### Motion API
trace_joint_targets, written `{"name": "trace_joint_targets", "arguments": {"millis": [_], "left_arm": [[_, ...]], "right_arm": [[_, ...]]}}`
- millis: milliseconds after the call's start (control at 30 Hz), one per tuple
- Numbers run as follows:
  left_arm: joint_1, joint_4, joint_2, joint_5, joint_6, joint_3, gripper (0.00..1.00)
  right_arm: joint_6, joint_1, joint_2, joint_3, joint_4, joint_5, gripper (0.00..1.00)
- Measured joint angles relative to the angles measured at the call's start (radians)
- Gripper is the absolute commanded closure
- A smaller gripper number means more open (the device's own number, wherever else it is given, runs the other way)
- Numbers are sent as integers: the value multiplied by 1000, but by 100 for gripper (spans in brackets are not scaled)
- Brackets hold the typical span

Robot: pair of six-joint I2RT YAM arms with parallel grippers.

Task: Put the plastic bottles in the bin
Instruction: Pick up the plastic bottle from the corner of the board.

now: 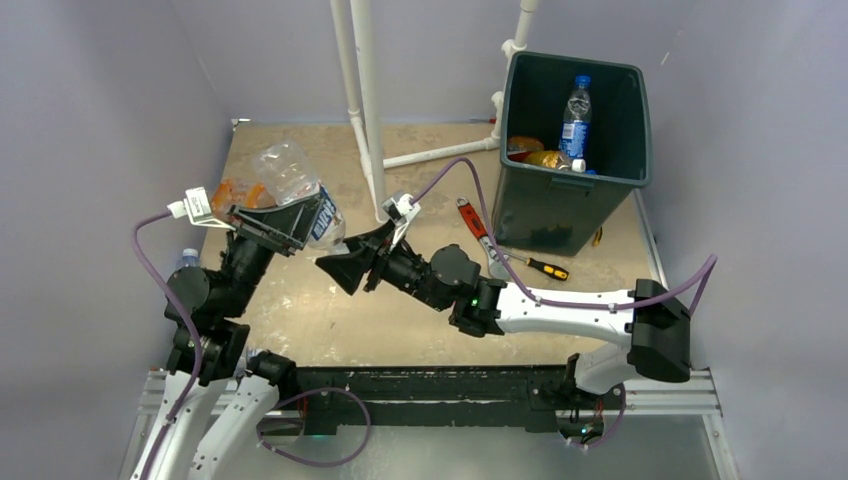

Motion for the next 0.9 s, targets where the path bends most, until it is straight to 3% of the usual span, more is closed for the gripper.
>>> {"name": "trace_joint_targets", "arguments": {"millis": [100,133,267,367,433,567,767,900], "left_arm": [[0,8,-2,11,-19,0,66],[0,14,-2,15,-26,-1,66],[0,42,0,28,-55,-13,63],[0,64,0,32,-75,-23,44],[0,65,0,35,-76,-24,26],[-2,-6,8,31,-13,13,4],[-8,-178,48,-8,204,193,1],[-5,-223,49,-60,392,283,1]], "right_arm": [[-5,-1,-2,0,12,0,38],[-8,-1,-4,0,15,0,42],[-26,-2,-21,0,25,-9,71],[-44,-2,-35,-3,29,-34,100],[-61,-3,-47,-8,19,-51,100],[-86,-8,-130,-39,-72,-55,100],[-135,-21,-354,-36,-371,-32,100],[-161,-23,-387,98,-647,10,100]]}}
